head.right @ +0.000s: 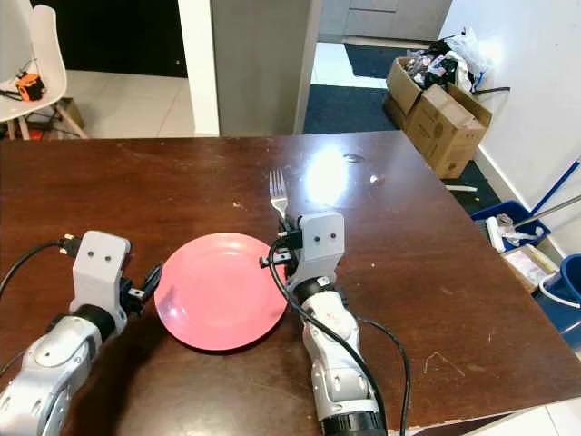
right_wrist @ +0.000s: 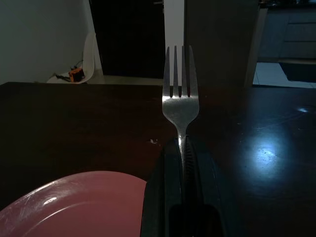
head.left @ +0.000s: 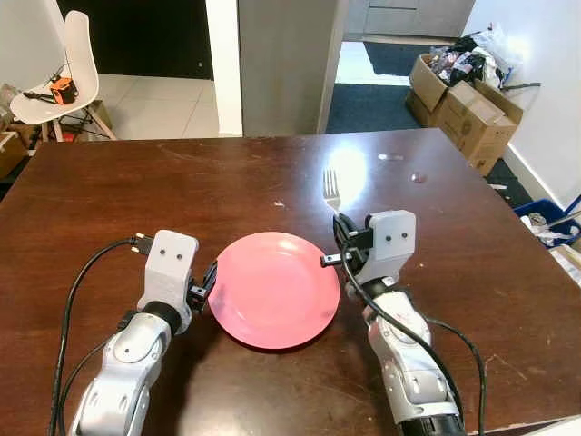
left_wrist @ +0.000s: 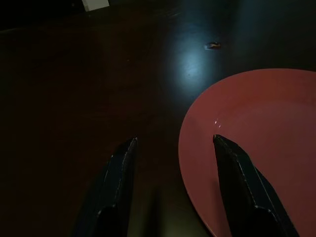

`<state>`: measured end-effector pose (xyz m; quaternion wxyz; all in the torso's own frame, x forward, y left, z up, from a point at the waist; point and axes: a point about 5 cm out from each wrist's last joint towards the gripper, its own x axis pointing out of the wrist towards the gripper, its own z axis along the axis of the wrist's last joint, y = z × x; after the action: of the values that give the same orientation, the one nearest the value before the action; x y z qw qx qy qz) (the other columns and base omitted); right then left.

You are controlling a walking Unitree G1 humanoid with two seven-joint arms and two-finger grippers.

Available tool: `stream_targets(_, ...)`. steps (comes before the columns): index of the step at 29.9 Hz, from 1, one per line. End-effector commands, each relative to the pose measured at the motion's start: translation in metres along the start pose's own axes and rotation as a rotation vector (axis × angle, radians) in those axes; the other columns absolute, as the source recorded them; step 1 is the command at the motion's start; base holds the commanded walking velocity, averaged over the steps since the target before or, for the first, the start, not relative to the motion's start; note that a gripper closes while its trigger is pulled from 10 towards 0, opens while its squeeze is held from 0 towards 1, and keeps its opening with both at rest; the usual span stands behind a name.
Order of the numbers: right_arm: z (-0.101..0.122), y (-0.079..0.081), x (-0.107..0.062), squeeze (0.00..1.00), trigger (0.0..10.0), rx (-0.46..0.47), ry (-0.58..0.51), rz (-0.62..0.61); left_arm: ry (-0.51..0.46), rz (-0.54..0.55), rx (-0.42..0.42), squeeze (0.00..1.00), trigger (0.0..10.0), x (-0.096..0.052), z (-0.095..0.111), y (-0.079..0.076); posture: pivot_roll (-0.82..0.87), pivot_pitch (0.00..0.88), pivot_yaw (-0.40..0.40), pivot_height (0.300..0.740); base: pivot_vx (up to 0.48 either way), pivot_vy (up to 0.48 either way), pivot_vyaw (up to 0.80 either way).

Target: Setting the table

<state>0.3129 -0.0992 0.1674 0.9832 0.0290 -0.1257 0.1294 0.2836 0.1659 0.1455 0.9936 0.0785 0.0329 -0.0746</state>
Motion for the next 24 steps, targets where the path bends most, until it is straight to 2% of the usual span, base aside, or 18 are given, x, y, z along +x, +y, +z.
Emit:
stream_targets(1, -0.0086, 0.0006, -0.0037, 0.0, 10.0, 0.007, 0.041, -0.003, 0.003, 0.007, 0.006, 0.0, 10.0, -0.0026, -0.0028, 0.0016, 0.05, 0.035, 0.039, 0.74, 0.0, 0.0, 0.0)
stream_targets(24, -0.0111, -0.0018, -0.0038, 0.0, 10.0, 0.011, 0.053, -0.015, -0.007, 0.008, 0.014, 0.0, 10.0, -0.0029, -0.0012, 0.0021, 0.05, 0.039, 0.038, 0.74, -0.358, 0.0, 0.0)
